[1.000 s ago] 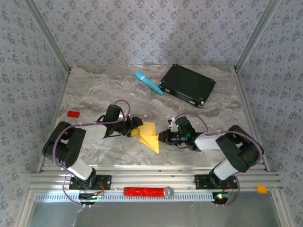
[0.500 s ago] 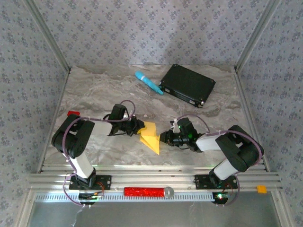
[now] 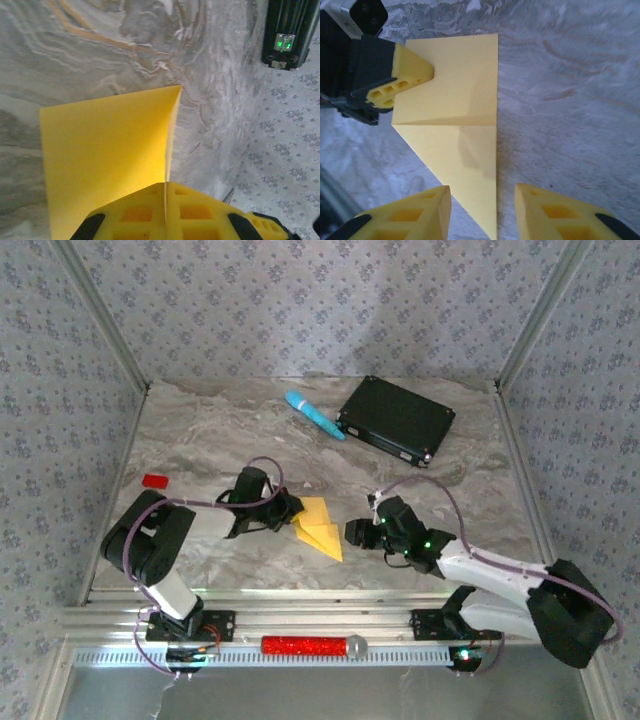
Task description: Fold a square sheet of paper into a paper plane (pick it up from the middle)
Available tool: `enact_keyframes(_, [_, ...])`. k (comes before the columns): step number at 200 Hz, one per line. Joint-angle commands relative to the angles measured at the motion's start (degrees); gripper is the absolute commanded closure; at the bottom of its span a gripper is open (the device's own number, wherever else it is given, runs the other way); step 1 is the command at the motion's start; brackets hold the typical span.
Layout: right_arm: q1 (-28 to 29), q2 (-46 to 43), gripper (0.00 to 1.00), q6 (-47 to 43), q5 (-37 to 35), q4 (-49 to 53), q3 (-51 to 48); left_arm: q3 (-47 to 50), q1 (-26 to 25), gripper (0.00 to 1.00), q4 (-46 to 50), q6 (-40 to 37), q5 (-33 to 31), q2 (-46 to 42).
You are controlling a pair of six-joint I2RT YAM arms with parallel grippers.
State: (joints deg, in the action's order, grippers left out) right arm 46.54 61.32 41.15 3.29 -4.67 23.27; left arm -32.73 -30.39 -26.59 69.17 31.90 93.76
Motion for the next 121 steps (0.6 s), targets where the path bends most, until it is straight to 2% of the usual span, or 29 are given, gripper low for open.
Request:
enact_keyframes(1, [5.03,-2.12,0.6,-10.23,-14.79,4.95,-1.05,-0.86,-0.75,0.89,-1.89,0.73,-1.3,-1.48])
enact_keyframes(9, [7.11,-1.66,0.6,-12.72,-16.22,3.86,-0.97,-1.38,-0.78,0.84,-1.73,0.63,-0.45,-1.31])
enact_keyframes(36, [14.7,3.2,0.59,-22.26,-21.3,1.28,1.42,-2.48,-1.37,0.78,-2.28,0.27,1.79,-1.0])
enact_keyframes(67, [22.36,11.65,0.58,-28.89,-29.97,-2.75,4.61,-3.32,-1.84,0.74,-2.25,0.06,3.2,-1.69])
enact_keyframes(103, [25.06,20.13,0.58,-30.71,-36.51,-8.01,6.76,-4.11,-1.82,0.73,-1.19,-0.76,4.2,-2.39])
enact_keyframes(121, [25.16,22.5,0.58,-31.98,-37.59,-9.48,7.35,-4.17,-1.92,0.72,-1.1,-0.78,4.36,-2.59])
